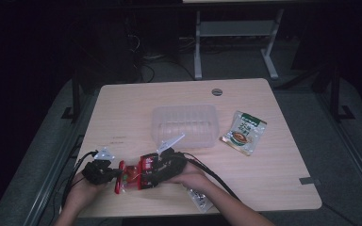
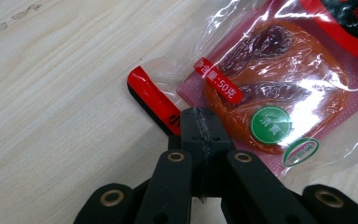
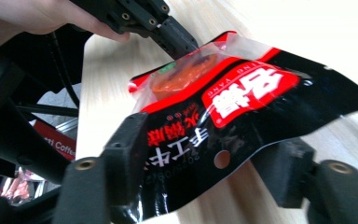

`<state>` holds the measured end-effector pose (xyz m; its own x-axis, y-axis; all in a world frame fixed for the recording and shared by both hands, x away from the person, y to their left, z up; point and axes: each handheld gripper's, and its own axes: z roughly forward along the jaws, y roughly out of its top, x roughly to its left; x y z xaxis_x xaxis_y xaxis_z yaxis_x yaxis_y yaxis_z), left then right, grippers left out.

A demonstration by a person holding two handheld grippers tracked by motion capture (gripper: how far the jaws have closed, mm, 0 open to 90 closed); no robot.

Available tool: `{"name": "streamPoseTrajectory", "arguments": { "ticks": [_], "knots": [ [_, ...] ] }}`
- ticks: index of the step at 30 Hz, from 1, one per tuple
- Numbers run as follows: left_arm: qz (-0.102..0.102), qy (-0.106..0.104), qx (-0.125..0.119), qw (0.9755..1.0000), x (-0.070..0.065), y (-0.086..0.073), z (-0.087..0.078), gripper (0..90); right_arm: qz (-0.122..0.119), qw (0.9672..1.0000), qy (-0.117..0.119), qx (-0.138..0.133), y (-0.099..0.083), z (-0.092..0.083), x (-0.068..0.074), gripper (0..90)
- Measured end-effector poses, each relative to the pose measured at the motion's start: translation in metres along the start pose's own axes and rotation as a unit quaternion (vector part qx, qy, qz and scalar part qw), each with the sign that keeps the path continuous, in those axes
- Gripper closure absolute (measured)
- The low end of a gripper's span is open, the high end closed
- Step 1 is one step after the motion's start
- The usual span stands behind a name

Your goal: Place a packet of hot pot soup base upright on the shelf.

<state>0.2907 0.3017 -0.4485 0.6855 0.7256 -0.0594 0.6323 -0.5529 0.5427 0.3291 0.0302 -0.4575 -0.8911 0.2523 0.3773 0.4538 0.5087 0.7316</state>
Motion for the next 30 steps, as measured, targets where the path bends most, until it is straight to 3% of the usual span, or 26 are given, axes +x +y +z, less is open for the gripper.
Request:
{"name": "streamPoseTrajectory", "arguments": {
  "ticks": [10,20,26,30],
  "knots": [
    [-0.004,-0.001,0.0,1.0,0.0009,-0.0002,-0.0002,90.0,-0.006,1.0,0.004,-0.001,0.0065,0.0067,-0.0001,66.7],
    [0.004,-0.001,0.002,1.0,0.0014,0.0,-0.0004,90.0,-0.017,0.9998,0.009,0.001,0.0085,0.0105,0.002,85.1],
    [0.01,0.001,0.001,0.9999,0.0002,0.0004,-0.0002,90.0,-0.036,0.9993,0.005,0.006,0.0096,0.0105,0.0039,89.3],
    [0.017,-0.004,0.002,0.9998,-0.0001,0.0011,0.0001,90.0,-0.044,0.9989,0.015,-0.002,0.0109,0.0076,0.005,89.9]
  ]
}}
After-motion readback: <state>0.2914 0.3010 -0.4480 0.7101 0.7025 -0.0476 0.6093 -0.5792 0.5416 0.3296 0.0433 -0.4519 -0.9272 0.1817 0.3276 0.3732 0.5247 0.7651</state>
